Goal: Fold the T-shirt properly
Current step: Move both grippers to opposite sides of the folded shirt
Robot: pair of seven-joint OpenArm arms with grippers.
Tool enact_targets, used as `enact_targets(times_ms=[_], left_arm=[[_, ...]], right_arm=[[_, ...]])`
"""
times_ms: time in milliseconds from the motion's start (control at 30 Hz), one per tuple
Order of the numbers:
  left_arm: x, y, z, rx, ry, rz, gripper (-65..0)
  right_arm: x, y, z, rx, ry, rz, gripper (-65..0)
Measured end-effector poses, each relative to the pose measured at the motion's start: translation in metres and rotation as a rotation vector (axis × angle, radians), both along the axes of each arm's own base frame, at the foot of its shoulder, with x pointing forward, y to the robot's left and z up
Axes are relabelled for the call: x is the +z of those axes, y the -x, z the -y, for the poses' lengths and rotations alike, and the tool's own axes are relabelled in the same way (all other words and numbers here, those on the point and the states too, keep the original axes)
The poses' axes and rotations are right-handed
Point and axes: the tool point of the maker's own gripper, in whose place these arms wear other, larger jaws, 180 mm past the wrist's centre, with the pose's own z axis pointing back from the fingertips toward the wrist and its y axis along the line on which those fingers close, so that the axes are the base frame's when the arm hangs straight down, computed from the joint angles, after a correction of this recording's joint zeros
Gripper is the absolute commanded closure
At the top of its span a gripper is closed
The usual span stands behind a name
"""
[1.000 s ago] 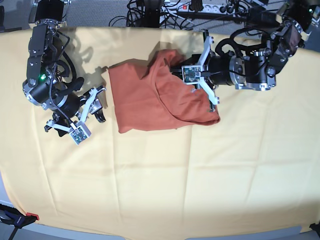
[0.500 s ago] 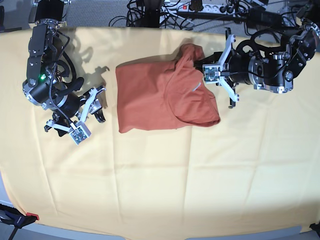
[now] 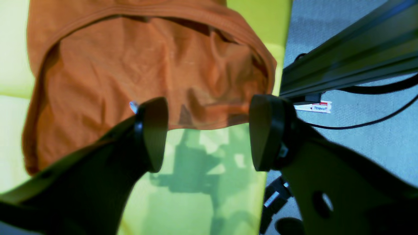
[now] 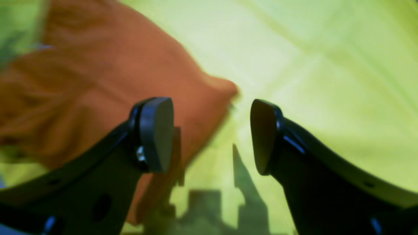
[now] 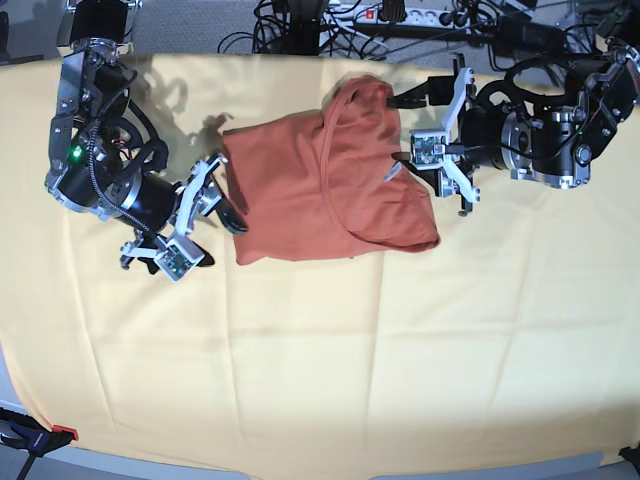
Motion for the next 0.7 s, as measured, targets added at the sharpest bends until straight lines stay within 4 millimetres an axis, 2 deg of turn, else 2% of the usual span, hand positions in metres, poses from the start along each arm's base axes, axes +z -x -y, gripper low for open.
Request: enact_targets(times_ms=[33,67,100,133,267,400,600,700], left_arm=[[0.004,-0.007,0.002,0.036,0.020,0.013,-7.3],[0.006,-0.015,0.001,0.074,0.023,0.031,0.0],[0.006,-0.021,-0.002,0.100,0.014,0.051,0.0],[0.008,-0.022,-0.002,0.118,0.028,0.052,0.0],[0.005,-0.005,0.007,0.077,0.071,0.002,0.0],[0.014,0.020,0.034,-0.015,0.190,-0.057,0.0],[0.017,0.031,0.062,-0.011,0.289,-0.095,0.0],[0.012,0.032,0.071,-0.016,0.282,-0.073,0.0]], right_arm=[[0.002,0.001,-0.003,0.009,-0.016,0.001,-24.8],[0.004,0.001,-0.004,0.014,-0.026,0.003,-15.2],[0.005,0.001,-0.005,0.016,-0.034,0.006,-4.9],[0.007,0.000,-0.006,0.016,-0.046,0.015,0.0],[0.008,-0.002,-0.006,0.012,-0.050,0.025,0.0],[0.009,-0.012,-0.010,0.018,-0.077,0.035,0.0],[-0.021,-0.036,-0.022,0.063,0.021,-0.027,0.0],[-0.030,-0.051,-0.029,0.091,0.069,-0.044,0.0]])
